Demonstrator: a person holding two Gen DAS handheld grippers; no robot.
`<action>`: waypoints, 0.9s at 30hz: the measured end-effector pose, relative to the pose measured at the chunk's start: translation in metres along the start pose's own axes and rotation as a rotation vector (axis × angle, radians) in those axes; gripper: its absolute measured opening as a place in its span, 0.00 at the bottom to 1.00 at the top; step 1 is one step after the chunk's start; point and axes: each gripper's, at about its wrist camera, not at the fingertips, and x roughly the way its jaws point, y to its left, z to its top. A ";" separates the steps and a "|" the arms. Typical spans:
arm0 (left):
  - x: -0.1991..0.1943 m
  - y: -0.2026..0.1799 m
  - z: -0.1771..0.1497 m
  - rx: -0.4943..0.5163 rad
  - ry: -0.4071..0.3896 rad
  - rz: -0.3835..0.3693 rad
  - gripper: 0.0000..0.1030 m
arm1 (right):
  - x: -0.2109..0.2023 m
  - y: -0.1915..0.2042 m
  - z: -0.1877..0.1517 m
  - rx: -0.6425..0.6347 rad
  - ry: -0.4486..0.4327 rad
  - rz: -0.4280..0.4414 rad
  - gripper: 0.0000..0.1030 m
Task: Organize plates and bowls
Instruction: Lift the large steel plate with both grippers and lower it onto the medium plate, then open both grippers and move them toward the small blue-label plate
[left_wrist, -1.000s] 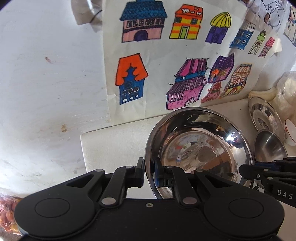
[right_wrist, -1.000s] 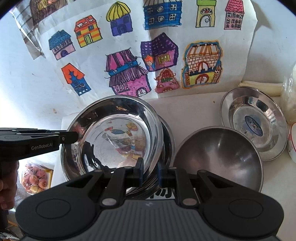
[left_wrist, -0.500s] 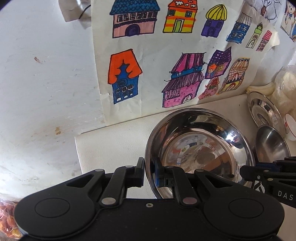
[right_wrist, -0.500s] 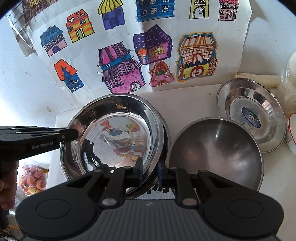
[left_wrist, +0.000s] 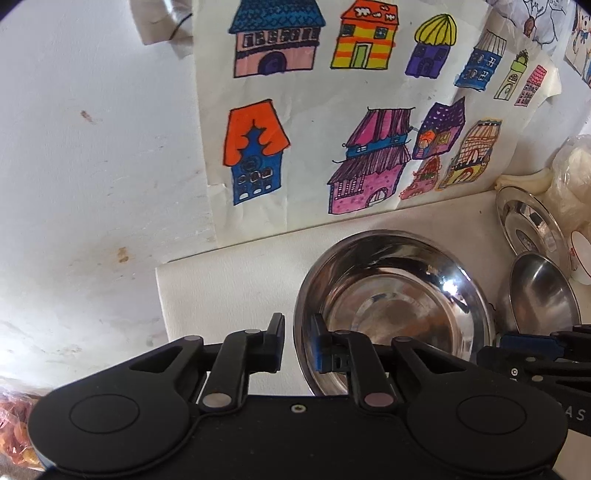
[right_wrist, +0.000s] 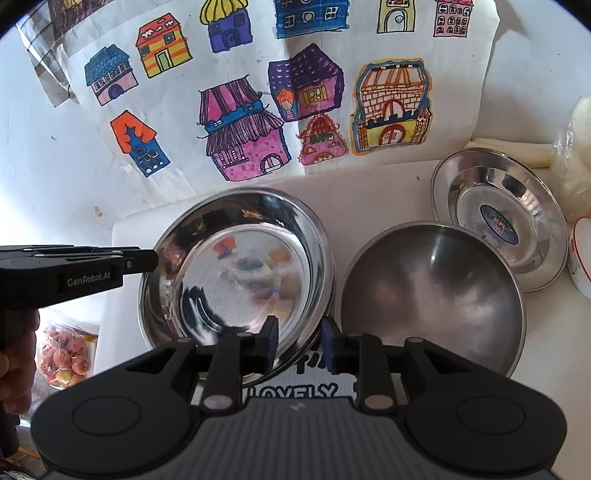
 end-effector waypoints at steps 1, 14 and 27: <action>-0.002 0.000 0.000 -0.002 -0.004 0.005 0.17 | -0.002 0.001 0.000 0.001 -0.005 0.004 0.31; -0.040 -0.008 0.001 -0.036 -0.091 0.072 0.92 | -0.053 -0.007 -0.011 0.048 -0.122 0.003 0.93; -0.045 -0.058 0.024 -0.008 -0.138 -0.012 0.99 | -0.096 -0.067 -0.025 0.214 -0.229 -0.101 1.00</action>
